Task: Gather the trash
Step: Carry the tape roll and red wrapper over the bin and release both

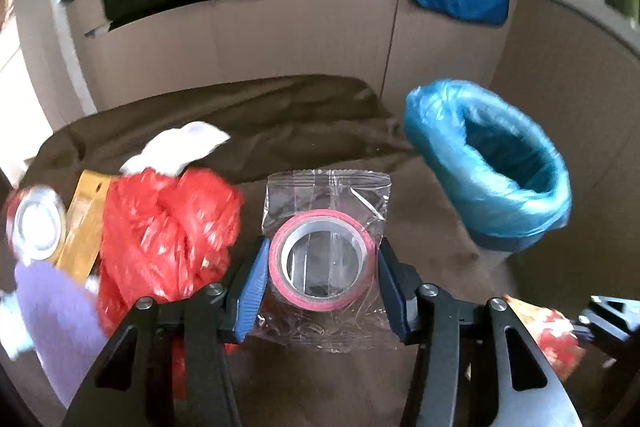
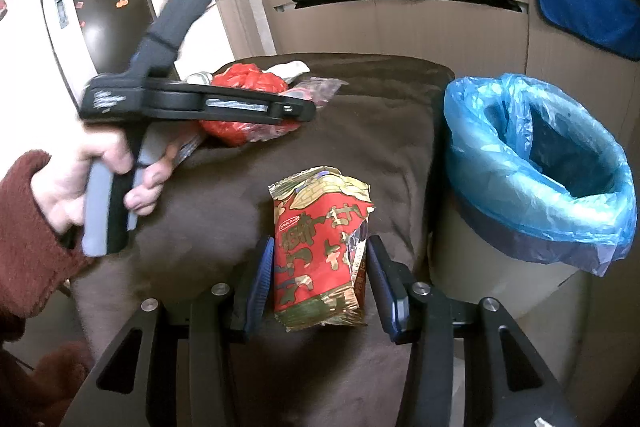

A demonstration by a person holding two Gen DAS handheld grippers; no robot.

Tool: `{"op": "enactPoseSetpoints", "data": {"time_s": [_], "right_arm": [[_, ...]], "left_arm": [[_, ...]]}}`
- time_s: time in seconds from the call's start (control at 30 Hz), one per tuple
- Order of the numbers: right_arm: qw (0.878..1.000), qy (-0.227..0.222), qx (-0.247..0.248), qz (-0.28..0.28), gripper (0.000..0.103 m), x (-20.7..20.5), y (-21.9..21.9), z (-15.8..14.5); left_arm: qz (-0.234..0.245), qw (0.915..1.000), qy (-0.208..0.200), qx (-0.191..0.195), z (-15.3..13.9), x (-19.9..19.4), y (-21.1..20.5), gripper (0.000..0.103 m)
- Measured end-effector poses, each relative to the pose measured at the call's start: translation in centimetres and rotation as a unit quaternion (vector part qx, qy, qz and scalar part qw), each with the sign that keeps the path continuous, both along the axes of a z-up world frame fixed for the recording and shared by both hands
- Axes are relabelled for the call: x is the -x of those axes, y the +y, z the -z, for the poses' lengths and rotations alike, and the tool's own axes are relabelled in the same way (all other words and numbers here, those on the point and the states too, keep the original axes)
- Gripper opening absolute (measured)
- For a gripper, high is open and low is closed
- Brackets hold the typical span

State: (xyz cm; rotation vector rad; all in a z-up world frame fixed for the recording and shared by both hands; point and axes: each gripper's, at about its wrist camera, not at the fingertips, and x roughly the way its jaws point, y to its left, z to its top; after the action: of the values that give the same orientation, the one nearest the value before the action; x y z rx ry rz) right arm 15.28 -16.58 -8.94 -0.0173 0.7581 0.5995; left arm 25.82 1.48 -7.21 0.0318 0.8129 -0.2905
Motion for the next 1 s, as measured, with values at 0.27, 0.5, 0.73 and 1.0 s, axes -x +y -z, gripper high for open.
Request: {"op": "enactPoseSetpoints", "data": {"time_s": [0.27, 0.5, 0.73, 1.0], "right_arm": [[1.000, -0.010, -0.001, -0.004, 0.044, 0.7, 0.5, -0.8], [0.999, -0.036, -0.003, 0.005, 0.041, 0.8, 0.6, -2.7], [0.997, -0.071, -0.011, 0.031, 0.039, 0.1, -1.3, -4.8], [0.987, -0.117, -0.019, 0.113, 0.039, -3.6, -8.3, -8.2]], "left_arm": [[-0.019, 0.9983, -0.023, 0.050, -2.0, 7.2, 2.8, 0.052], [-0.038, 0.9962, -0.032, 0.071, -2.6, 10.9, 3.8, 0.052], [-0.037, 0.9940, -0.040, 0.094, -3.8, 10.5, 2.8, 0.052], [0.012, 0.9929, -0.078, 0.090, -6.7, 5.0, -4.3, 0.052]]}}
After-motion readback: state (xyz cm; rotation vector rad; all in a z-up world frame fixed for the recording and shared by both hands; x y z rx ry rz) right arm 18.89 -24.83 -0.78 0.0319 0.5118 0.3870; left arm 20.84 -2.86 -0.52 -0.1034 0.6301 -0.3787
